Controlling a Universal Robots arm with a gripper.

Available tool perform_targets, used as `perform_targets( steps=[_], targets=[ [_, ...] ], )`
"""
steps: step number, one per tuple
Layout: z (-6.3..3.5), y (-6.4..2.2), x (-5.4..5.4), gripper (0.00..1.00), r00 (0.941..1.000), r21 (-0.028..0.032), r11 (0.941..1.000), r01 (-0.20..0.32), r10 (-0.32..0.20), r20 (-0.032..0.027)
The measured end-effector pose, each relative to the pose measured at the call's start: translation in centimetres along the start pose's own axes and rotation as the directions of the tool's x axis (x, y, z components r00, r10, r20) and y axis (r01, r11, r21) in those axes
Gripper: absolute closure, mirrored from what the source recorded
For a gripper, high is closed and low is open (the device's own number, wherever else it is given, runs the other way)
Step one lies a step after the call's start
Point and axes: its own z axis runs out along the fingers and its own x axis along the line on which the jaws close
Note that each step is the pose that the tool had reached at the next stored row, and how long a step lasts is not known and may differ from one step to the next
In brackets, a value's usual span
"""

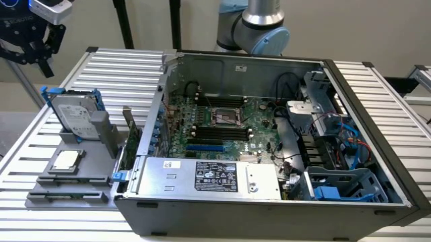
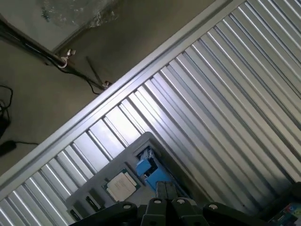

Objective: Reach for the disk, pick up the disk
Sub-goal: 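Pick up the disk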

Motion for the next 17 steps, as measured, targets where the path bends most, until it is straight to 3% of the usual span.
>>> perform_targets(
  steps=[4, 8, 12, 17],
  targets=[
    [0.03, 0.00, 0.00, 0.89, 0.9974, 0.0000, 0.9974, 0.072, -0.072, -0.0023],
    [0.11, 0.00, -0.01, 0.89, 0.9895, -0.0001, 0.9895, 0.144, -0.144, -0.0049],
    [0.14, 0.00, 0.01, 0.89, 0.9767, -0.0002, 0.9768, 0.214, -0.214, -0.0071],
    [0.05, 0.00, 0.00, 0.89, 0.9532, -0.0002, 0.9533, 0.302, -0.302, -0.0113]
  ],
)
